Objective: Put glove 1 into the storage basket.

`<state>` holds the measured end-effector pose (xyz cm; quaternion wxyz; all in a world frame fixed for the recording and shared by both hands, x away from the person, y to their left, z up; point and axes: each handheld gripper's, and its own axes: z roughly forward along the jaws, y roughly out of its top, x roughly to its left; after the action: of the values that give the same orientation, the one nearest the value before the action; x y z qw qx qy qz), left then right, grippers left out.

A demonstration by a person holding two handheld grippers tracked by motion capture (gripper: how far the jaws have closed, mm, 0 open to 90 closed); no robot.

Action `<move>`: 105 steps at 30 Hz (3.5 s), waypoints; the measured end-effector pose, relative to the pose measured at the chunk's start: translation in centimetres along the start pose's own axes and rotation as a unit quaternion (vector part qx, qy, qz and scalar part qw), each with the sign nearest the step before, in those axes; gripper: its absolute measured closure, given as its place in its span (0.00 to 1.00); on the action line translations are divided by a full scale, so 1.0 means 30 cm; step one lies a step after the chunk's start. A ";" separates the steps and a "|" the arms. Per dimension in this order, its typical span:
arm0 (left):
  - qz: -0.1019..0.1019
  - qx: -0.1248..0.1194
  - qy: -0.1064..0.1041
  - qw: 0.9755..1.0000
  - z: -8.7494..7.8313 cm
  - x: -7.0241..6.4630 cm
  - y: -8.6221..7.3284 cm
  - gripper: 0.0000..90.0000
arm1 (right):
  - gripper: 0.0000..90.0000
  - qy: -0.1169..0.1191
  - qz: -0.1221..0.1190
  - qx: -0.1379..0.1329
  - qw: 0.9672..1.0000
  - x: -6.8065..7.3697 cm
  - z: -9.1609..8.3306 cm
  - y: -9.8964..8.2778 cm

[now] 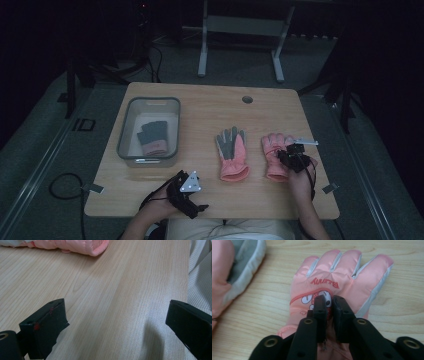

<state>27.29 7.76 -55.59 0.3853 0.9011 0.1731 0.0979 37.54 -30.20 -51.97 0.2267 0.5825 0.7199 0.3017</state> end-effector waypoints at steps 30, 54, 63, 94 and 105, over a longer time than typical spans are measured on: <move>0.004 0.002 -0.004 1.000 0.001 -0.003 0.000 0.03 | 0.91 0.020 -0.104 0.020 0.994 0.004 0.048 0.002; 0.005 0.003 -0.005 1.000 0.001 -0.004 0.001 0.03 | 0.96 0.036 -0.075 -0.076 0.994 0.103 -0.170 0.192; 0.006 0.004 -0.004 1.000 0.003 -0.004 0.002 0.03 | 0.96 0.065 -0.098 -0.103 0.988 0.231 -0.228 0.243; 0.008 0.001 -0.006 1.000 0.002 -0.005 0.003 0.03 | 0.95 0.072 -0.078 -0.032 0.994 0.499 -0.031 0.148; 0.011 0.005 -0.006 1.000 0.003 -0.005 0.002 0.03 | 0.92 0.061 -0.091 -0.012 0.994 0.523 0.039 0.130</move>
<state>27.18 7.59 -55.62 0.3809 0.9052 0.1619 0.0962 37.64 -14.14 -49.68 0.2163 0.4922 0.7787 0.3235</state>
